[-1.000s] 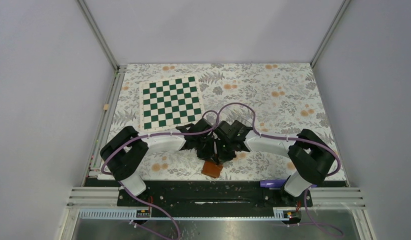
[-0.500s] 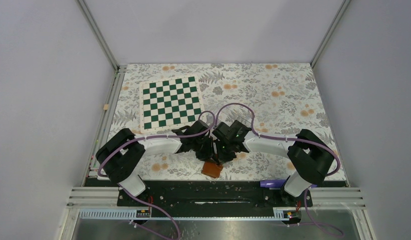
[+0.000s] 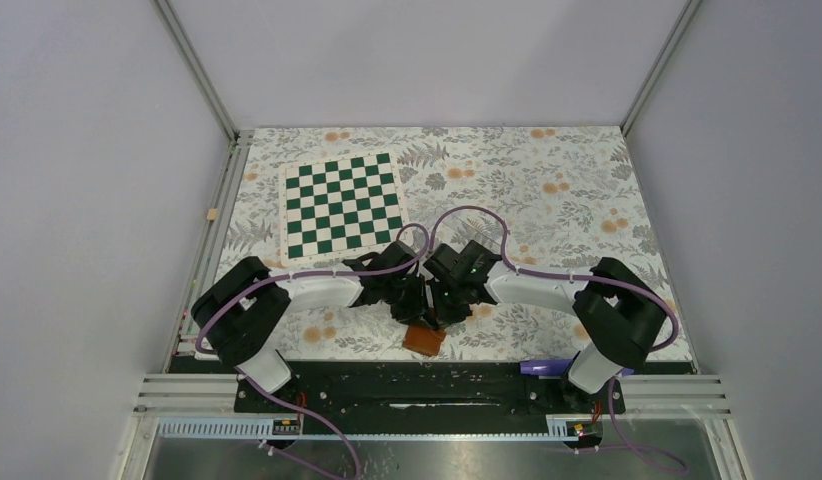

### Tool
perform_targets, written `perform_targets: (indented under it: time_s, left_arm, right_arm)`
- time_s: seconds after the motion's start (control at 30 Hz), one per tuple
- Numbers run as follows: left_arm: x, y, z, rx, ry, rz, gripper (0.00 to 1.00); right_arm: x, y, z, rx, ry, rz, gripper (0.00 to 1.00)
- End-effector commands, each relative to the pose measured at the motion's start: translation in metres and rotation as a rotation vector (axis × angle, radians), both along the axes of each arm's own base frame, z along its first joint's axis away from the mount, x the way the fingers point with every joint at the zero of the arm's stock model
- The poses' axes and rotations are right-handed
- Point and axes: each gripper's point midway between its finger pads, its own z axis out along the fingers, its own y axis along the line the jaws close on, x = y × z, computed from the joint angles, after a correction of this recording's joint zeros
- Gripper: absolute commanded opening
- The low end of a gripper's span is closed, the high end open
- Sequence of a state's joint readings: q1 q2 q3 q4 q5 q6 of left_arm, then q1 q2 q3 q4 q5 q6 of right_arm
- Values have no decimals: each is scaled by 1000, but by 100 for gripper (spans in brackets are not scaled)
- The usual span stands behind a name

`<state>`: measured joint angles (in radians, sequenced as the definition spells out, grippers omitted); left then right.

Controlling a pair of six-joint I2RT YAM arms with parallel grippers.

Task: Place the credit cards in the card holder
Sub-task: Close the card holder at the corner of the board.

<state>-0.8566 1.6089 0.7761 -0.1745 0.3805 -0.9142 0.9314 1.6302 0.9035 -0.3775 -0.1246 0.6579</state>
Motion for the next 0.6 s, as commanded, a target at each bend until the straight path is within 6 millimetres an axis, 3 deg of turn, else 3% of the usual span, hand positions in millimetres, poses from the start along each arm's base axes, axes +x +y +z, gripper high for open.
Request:
perform_targets:
  time_s: [0.0, 0.33, 0.57]
  left_arm:
    - [-5, 2, -2, 10, 22, -15, 11]
    - [-8, -3, 0, -19, 38, -24, 1]
    - [-2, -7, 12, -40, -22, -55, 0]
  right_arm:
    - [-18, -6, -19, -64, 50, 41, 10]
    - [-14, 3, -8, -16, 38, 33, 10]
    - [-7, 12, 19, 65, -16, 24, 12]
